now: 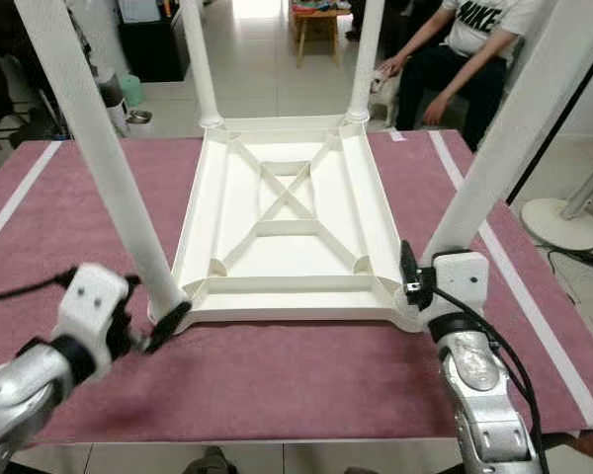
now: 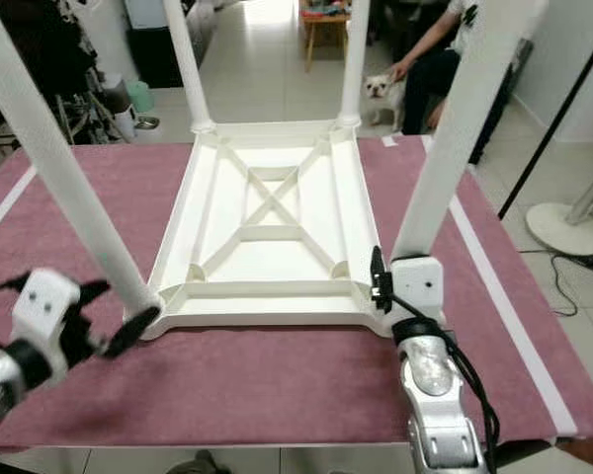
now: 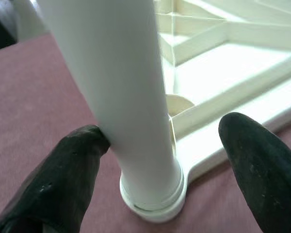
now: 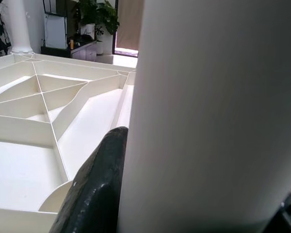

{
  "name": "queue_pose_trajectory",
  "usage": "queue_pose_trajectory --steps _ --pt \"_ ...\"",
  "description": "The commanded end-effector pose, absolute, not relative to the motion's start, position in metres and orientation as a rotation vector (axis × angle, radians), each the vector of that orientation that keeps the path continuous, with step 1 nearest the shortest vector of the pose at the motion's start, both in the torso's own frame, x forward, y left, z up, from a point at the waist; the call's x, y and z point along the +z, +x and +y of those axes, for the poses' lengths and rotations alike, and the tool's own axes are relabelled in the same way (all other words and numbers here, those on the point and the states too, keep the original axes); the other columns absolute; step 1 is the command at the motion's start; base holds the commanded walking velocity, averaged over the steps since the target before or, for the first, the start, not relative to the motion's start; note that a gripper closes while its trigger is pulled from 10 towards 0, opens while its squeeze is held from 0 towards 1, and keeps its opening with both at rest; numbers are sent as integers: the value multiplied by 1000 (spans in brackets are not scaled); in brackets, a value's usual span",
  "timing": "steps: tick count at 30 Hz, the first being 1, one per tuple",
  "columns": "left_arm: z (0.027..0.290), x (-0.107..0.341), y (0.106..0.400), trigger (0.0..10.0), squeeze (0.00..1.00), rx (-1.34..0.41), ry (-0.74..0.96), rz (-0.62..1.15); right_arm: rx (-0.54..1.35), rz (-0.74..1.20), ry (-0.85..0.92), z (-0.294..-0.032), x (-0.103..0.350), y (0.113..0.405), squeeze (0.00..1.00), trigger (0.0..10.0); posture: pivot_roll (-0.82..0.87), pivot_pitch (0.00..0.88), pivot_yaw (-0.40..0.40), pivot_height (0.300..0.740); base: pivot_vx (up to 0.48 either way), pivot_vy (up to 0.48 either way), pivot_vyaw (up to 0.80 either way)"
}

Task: Building children table

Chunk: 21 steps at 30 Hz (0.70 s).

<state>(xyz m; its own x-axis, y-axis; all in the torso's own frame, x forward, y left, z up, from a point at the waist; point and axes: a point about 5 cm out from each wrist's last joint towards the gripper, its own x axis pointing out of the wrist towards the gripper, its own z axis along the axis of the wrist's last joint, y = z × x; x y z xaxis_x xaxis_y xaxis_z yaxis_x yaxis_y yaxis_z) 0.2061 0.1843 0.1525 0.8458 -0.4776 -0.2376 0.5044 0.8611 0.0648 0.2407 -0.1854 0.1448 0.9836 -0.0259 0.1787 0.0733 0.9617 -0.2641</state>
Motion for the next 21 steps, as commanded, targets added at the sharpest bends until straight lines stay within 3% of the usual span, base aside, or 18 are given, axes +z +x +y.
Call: queue_pose_trajectory --steps 1,3,9,10,11,12,13,15,17,18,21 --pt "176 157 210 10000 0 -521 78 195 -68 -171 -423 -193 143 243 0 10000 36 0 55 740 0 0 0" --pt "162 152 219 10000 0 -501 -8 195 -76 -183 -416 -194 148 244 0 10000 27 0 60 740 0 0 0" --pt "155 140 230 10000 0 -417 -36 230 -83 -196 -427 -193 154 245 0 10000 17 0 66 740 0 0 0" --pt "155 136 234 8549 0 -378 -52 240 -85 -201 -431 -193 155 246 0 10000 16 0 67 740 0 0 0" --pt "155 136 234 8549 0 -378 -52 240 -85 -201 -431 -193 155 246 0 10000 16 0 67 740 0 0 0" --pt "155 133 237 5373 0 -343 -63 249 -87 -208 -435 -193 158 247 0 10000 15 0 70 740 0 0 0" --pt "155 133 237 5373 0 -343 -63 249 -87 -208 -435 -193 158 247 0 10000 15 0 70 740 0 0 0" --pt "155 132 241 1020 0 -313 -76 256 -84 -227 -446 -192 162 250 0 10000 15 0 72 740 0 0 0" --pt "155 132 242 1020 0 -311 -80 255 -82 -236 -456 -192 164 251 0 10000 15 0 72 740 0 0 0" --pt "155 133 243 0 0 -303 -80 258 -80 -243 -463 -191 166 252 0 10000 17 0 74 740 0 0 0" --pt "155 133 245 0 0 -293 -78 259 -80 -251 -473 -192 168 255 0 10000 17 0 75 740 0 0 0"
